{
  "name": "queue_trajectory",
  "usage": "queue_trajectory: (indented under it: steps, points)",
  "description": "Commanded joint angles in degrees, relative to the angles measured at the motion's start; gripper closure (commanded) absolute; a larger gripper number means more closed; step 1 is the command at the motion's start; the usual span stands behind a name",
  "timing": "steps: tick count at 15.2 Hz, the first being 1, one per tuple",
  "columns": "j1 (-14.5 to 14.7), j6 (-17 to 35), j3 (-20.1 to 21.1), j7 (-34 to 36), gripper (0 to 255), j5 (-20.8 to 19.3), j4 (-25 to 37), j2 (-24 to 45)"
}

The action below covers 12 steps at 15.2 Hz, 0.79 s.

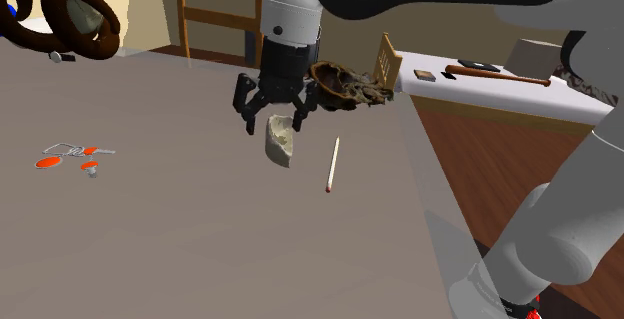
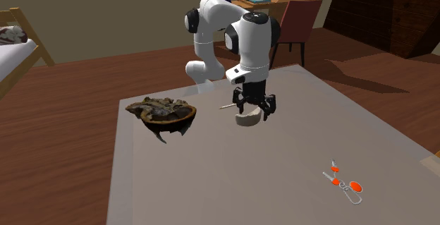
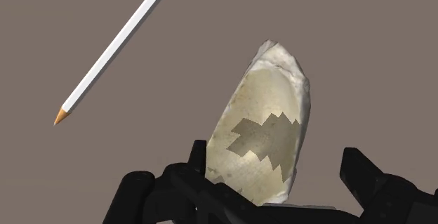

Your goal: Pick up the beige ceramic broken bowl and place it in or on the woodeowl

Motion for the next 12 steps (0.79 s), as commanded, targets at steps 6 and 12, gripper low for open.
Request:
queue_trajectory:
  steps: [6, 12]
  points:
    - [-0.01, 0.10, -0.02, -0.05, 255, 0.07, -0.20, -0.12]
    - [0.00, -0.78, 0.02, 0.10, 255, -0.10, 0.90, 0.14]
